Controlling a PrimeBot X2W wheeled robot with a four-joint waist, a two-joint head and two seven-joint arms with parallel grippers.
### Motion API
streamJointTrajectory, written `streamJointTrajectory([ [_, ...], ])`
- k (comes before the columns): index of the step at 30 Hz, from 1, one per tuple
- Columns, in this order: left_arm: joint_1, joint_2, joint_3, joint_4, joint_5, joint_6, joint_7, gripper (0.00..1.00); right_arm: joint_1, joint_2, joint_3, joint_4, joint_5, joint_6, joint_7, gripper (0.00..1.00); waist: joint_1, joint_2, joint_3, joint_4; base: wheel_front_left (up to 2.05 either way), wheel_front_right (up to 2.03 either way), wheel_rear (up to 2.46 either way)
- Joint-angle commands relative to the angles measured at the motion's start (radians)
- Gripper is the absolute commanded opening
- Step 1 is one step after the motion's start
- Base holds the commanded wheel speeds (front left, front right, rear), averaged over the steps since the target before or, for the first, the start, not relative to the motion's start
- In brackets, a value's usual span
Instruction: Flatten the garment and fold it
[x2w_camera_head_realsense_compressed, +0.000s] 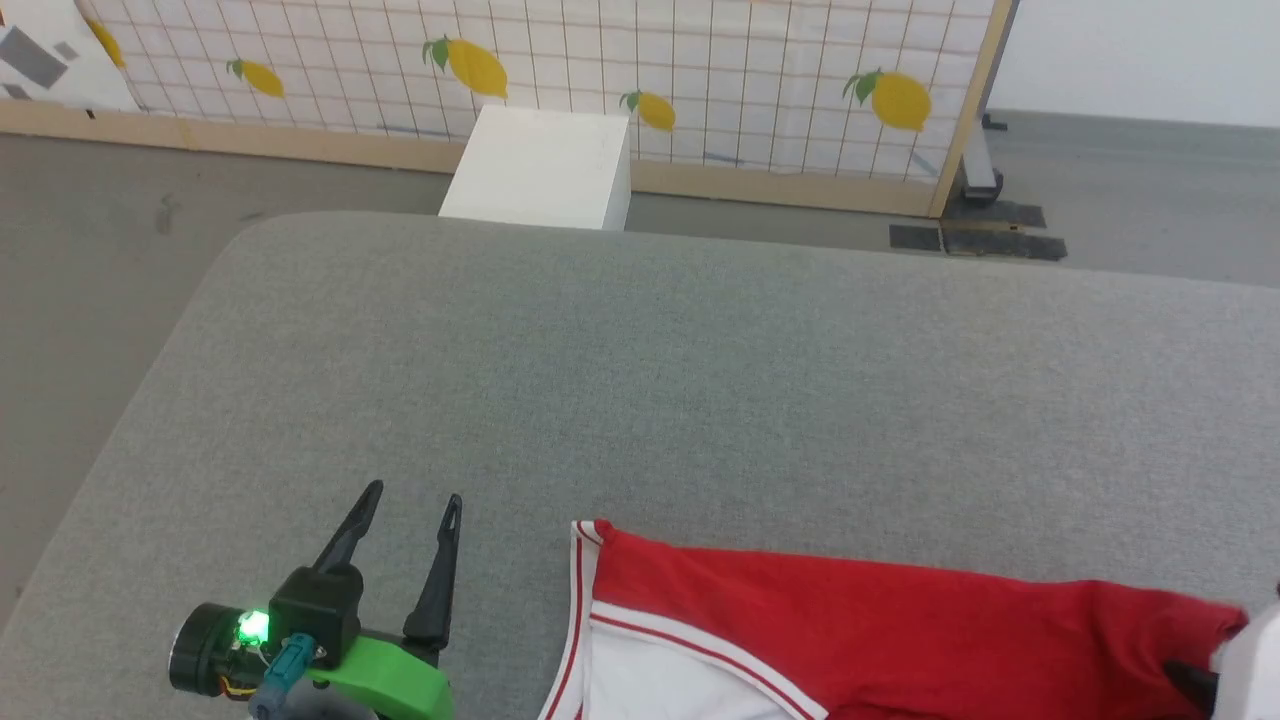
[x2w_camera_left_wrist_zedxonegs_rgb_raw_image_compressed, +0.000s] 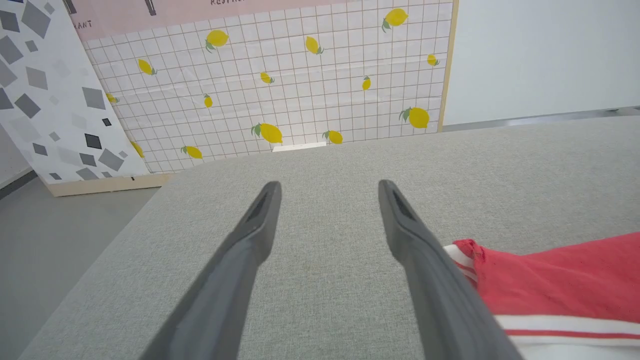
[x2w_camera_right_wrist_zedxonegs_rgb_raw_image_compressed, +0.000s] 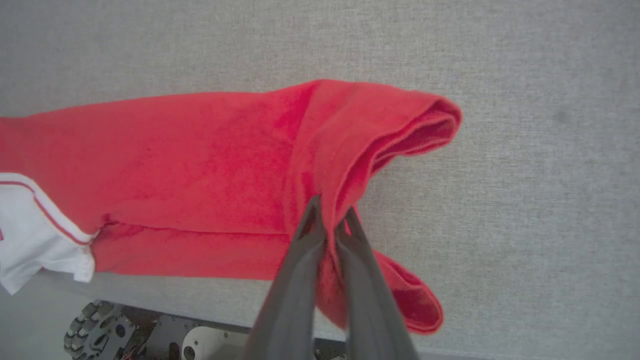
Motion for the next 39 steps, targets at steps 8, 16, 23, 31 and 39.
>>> streamJointTrajectory([
  [8,0.012,-0.023,0.006,0.008,0.019,-0.009,-0.005,1.0,0.006,0.123,0.059,-0.203,0.112,-0.001,0.215,0.0,0.0,-0.0001,-0.024,0.018,0.0,0.0,0.0],
  [16,-0.004,-0.039,0.01,0.012,0.034,-0.017,-0.005,1.0,-0.054,0.183,0.143,-0.255,0.253,-0.001,0.313,0.0,0.0,-0.0001,0.0,0.085,0.0,0.0,0.0],
  [23,-0.021,-0.055,0.017,0.012,0.048,-0.021,-0.005,1.0,-0.091,0.183,0.248,-0.208,0.385,-0.001,0.262,0.0,0.0,-0.0001,0.039,0.135,0.0,0.0,0.0],
  [31,-0.041,-0.088,0.023,0.012,0.067,-0.031,-0.005,1.0,-0.201,0.183,0.36,-0.085,0.406,-0.001,0.178,0.0,0.0,-0.0001,0.093,0.184,0.0,0.0,0.0],
  [39,-0.07,-0.127,0.029,0.019,0.09,-0.049,-0.005,1.0,-0.303,0.183,0.453,0.057,0.349,-0.001,0.143,0.0,0.0,-0.0001,0.14,0.23,0.0,0.0,0.0],
])
